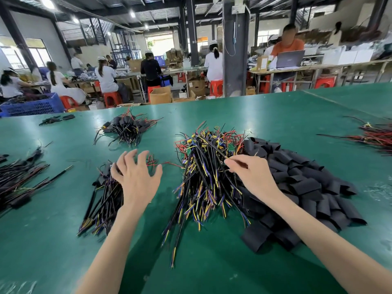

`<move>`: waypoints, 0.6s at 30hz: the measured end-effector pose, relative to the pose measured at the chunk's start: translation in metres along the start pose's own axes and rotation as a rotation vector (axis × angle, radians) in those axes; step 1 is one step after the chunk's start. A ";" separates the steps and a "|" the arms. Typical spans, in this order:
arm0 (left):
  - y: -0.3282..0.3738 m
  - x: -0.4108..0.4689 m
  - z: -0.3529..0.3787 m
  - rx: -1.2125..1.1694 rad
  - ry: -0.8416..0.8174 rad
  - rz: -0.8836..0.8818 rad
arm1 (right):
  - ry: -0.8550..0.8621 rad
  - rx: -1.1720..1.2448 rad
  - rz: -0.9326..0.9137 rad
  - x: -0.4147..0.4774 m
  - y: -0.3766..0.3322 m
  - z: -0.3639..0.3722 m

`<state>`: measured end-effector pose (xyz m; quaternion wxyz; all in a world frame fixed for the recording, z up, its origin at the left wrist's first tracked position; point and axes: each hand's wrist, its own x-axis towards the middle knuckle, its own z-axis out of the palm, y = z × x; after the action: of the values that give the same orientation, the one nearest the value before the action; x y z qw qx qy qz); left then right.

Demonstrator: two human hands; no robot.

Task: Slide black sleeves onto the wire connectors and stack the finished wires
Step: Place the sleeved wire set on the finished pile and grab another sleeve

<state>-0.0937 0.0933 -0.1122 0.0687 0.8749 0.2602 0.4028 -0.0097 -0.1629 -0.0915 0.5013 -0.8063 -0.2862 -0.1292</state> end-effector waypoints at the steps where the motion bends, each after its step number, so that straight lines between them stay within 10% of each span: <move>1: 0.007 -0.002 -0.002 -0.033 0.010 0.019 | -0.022 0.023 0.032 0.003 -0.001 0.002; 7: 0.046 -0.003 -0.015 -0.470 -0.003 0.059 | -0.080 0.468 0.284 0.018 -0.008 -0.003; 18: 0.137 0.081 -0.013 -1.405 -0.753 -0.673 | -0.042 0.604 0.020 0.017 -0.018 -0.002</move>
<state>-0.0051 0.0160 -0.0041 0.7908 0.5813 0.1560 0.1117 -0.0064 -0.1529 -0.0690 0.7136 -0.6259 -0.3141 -0.0169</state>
